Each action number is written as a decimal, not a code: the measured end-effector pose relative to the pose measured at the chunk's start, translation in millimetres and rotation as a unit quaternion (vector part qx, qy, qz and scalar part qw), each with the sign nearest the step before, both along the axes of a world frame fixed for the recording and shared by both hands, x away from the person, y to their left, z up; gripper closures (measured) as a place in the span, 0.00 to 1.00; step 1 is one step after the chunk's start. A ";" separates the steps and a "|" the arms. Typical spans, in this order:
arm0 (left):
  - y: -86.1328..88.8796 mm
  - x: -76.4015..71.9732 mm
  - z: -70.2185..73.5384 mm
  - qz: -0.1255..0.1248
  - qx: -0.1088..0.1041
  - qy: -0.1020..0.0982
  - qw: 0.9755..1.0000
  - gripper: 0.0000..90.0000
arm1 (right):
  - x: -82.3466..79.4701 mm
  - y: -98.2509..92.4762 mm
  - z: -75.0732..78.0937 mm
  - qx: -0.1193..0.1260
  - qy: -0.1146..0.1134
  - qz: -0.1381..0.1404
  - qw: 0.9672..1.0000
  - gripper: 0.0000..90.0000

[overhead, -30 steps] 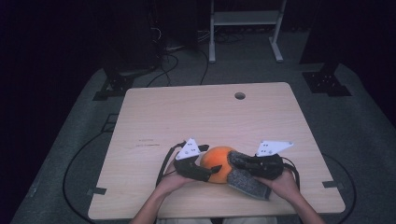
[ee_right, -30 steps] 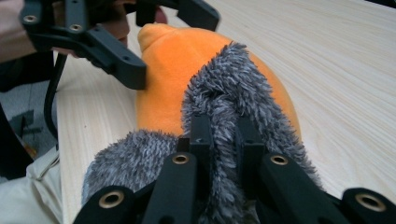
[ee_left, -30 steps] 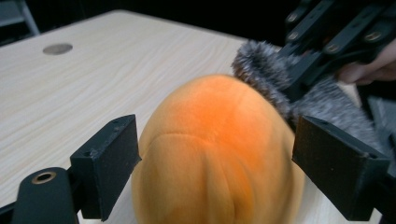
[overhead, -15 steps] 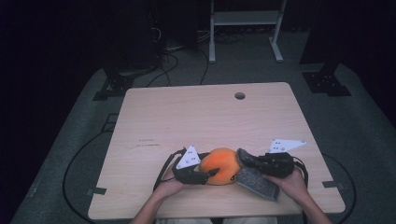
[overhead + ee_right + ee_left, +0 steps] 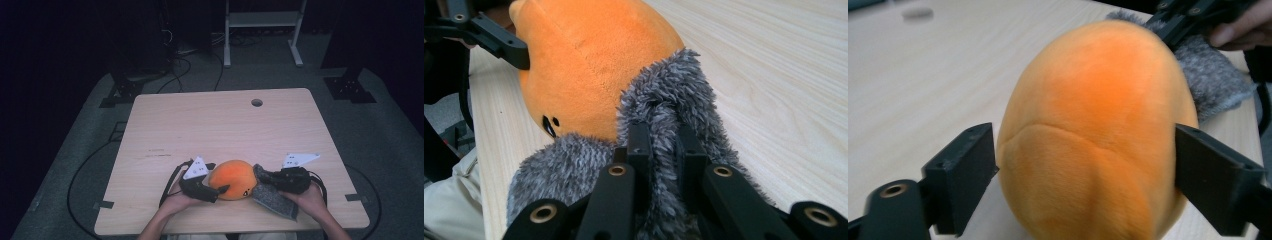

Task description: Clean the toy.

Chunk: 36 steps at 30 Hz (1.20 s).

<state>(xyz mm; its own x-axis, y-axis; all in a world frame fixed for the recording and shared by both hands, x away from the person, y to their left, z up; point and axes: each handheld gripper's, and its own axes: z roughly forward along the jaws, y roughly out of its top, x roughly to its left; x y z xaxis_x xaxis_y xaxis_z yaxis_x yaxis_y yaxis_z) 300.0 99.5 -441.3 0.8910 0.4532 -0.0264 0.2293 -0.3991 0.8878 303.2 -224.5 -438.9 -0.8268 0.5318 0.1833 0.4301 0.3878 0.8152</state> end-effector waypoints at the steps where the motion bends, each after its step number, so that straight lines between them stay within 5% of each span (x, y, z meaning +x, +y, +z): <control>1: -1.3 -1.5 0.7 0.001 0.006 -0.013 1.000 0.32 | 0.7 0.1 1.3 -0.004 -0.002 -0.002 1.000 0.89; 5: -10.3 -6.1 7.1 -0.004 0.020 -0.089 0.996 0.46 | 3.0 -6.4 9.0 0.012 -0.008 -0.007 1.000 0.89; 9: -21.7 -2.2 9.2 -0.008 0.031 -0.126 0.991 0.48 | 3.4 -10.6 27.0 0.053 -0.026 -0.009 0.998 0.89; 13: -21.8 0.5 8.7 -0.010 0.019 -0.097 0.995 0.35 | 8.1 1.1 30.8 0.043 -0.027 0.002 0.999 0.89; 15: -14.7 2.6 9.2 0.010 0.007 -0.062 0.998 0.21 | 9.2 7.4 24.3 0.030 -0.023 0.009 0.999 0.89; 18: -6.2 5.2 4.6 0.015 -0.005 -0.028 0.999 0.21 | 7.7 9.5 14.2 0.036 -0.015 0.010 0.999 0.89; 21: -5.9 2.3 2.8 0.011 -0.006 -0.041 0.999 0.36 | 5.8 3.9 9.1 0.021 -0.010 0.005 1.000 0.89; 26: -11.0 -3.8 4.1 0.003 0.007 -0.063 0.998 0.41 | 2.1 -7.5 12.2 0.009 -0.012 -0.008 1.000 0.89; 31: -18.4 -9.3 4.5 -0.004 0.021 -0.084 0.996 0.43 | -8.4 14.8 40.8 0.029 -0.058 0.029 0.997 0.89; 36: -12.8 -9.2 1.5 -0.013 0.004 -0.060 0.998 0.40 | -5.4 35.0 40.1 -0.015 -0.070 0.036 0.997 0.89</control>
